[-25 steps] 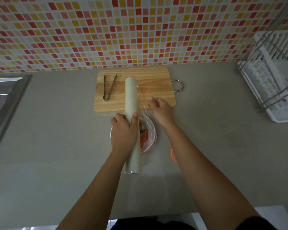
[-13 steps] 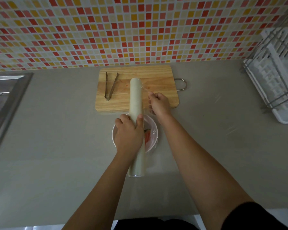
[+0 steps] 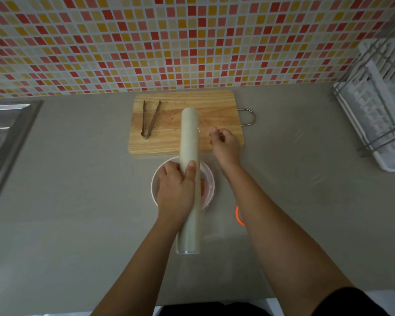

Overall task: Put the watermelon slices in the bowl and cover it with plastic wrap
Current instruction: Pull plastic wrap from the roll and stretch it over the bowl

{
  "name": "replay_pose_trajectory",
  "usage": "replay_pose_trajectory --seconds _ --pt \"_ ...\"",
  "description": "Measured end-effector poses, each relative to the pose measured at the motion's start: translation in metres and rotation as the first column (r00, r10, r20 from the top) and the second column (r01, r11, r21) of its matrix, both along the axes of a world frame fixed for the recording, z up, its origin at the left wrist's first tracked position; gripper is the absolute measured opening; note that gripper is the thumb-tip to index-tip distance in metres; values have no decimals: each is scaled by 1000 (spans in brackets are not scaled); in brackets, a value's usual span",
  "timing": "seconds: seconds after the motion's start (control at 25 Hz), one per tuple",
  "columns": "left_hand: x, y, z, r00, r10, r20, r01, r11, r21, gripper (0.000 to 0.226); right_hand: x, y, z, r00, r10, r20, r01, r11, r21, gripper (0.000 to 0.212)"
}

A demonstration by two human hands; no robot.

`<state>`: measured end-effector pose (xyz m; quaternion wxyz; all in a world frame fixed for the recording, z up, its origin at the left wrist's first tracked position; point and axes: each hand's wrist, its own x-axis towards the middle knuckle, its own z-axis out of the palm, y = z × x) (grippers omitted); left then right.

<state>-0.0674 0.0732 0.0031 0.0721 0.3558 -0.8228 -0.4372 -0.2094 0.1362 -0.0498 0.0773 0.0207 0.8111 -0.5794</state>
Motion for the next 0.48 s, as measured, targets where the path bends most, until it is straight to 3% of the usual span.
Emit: replay_pose_trajectory --seconds 0.12,0.28,0.4,0.48 --pt "-2 4 -1 1000 3 1 -3 1000 -24 42 -10 2 12 932 74 355 9 974 -227 40" --pt "-4 8 -2 1000 0 14 0 1000 -14 42 -28 -4 24 940 113 323 -42 975 -219 34" --pt "-2 10 -3 1000 3 23 -4 1000 5 42 -35 -7 27 927 100 361 17 952 -307 15" --pt "-1 10 -3 1000 4 23 -4 1000 10 42 -37 -6 27 921 77 382 81 921 -380 14"
